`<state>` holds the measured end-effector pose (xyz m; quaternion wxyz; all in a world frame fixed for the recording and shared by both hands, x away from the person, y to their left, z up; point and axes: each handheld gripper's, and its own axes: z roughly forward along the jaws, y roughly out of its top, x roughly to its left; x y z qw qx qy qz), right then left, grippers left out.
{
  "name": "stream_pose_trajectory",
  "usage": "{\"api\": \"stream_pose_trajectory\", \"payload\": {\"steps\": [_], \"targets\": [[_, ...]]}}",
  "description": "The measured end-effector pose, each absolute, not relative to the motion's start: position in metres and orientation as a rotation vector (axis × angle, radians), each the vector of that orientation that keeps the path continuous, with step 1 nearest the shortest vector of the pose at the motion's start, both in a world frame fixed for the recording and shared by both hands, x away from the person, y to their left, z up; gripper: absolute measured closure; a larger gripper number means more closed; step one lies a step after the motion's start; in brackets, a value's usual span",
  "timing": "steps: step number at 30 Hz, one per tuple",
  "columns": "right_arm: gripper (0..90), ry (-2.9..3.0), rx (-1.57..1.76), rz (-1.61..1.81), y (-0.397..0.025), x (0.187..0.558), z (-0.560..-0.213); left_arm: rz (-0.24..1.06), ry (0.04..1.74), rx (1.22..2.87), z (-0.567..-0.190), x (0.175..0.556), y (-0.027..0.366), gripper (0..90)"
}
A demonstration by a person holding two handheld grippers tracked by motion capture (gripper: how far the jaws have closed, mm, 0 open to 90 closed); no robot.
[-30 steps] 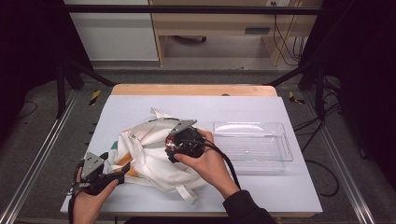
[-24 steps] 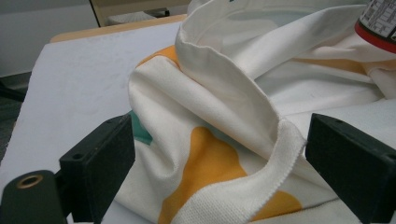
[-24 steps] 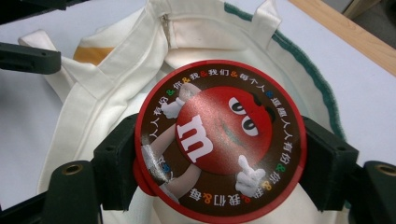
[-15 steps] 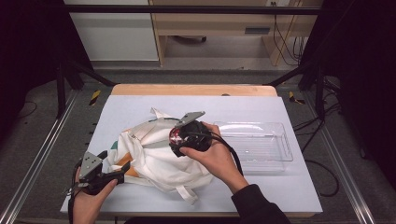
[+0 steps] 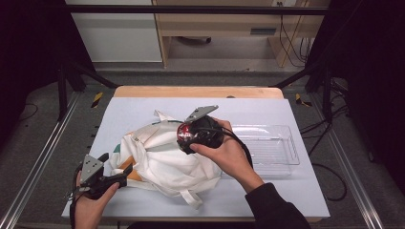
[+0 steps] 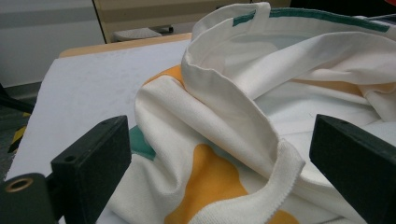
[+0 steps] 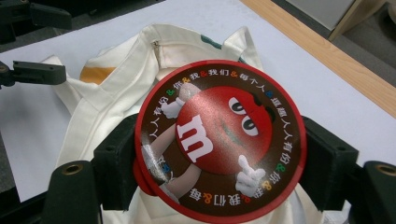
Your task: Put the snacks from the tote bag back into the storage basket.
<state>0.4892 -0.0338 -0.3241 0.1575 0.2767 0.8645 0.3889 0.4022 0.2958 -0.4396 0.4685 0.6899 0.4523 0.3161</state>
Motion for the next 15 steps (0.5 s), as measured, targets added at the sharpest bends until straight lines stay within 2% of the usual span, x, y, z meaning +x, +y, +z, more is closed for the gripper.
{"api": "stream_pose_trajectory", "payload": {"steps": [15], "targets": [[26.0, 2.533, 0.707, 1.141, -0.054, 0.500, -0.319, 0.803, 1.089, 1.702, -0.439, 0.404, 0.292, 5.2]]}}
